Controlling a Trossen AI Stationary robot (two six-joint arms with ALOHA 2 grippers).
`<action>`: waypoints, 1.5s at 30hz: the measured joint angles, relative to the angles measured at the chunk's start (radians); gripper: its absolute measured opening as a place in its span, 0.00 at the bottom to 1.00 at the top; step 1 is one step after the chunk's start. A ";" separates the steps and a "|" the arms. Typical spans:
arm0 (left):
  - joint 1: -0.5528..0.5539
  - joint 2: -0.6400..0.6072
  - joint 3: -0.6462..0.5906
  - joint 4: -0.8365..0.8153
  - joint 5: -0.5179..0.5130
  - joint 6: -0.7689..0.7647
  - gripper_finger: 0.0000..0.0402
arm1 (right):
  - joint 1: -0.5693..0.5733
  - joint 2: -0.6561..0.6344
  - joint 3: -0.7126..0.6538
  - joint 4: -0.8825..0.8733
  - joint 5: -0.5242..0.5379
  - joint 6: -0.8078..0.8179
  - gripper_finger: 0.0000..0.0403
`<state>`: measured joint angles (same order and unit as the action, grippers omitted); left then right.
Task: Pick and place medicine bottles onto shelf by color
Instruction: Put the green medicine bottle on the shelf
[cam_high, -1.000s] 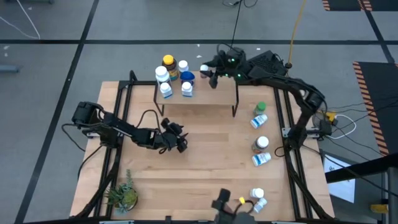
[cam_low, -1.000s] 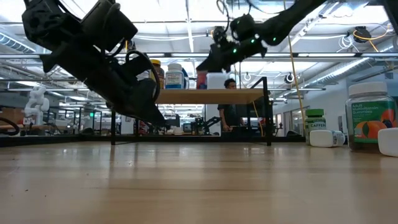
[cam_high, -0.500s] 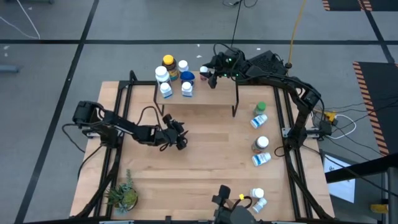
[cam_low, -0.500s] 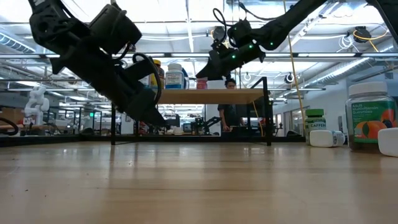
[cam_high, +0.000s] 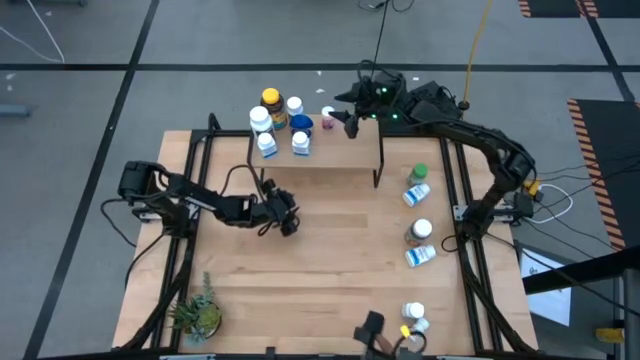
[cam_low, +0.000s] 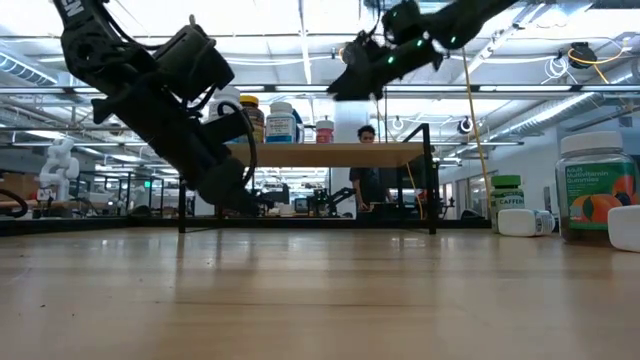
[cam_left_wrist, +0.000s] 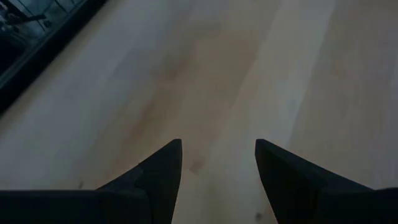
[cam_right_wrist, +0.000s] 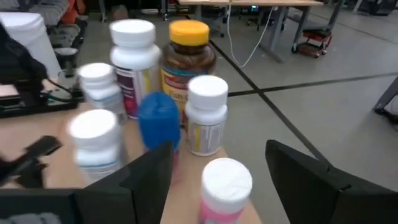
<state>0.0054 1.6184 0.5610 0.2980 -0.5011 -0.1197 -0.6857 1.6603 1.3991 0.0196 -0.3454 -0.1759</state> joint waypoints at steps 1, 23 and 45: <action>0.005 0.000 0.000 0.012 -0.001 0.015 0.52 | 0.006 -0.023 0.000 -0.034 0.000 -0.001 0.62; 0.118 0.000 -0.023 0.169 0.091 0.159 0.52 | 0.574 -0.546 -0.412 -0.792 0.788 0.432 0.62; 0.107 0.000 -0.066 0.179 0.057 -0.025 0.52 | 0.252 -0.772 -0.640 -0.980 0.825 0.480 0.62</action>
<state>0.1129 1.6184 0.4953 0.4770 -0.4438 -0.1444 -0.4336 0.8885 0.7593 -0.9604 0.4794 0.3044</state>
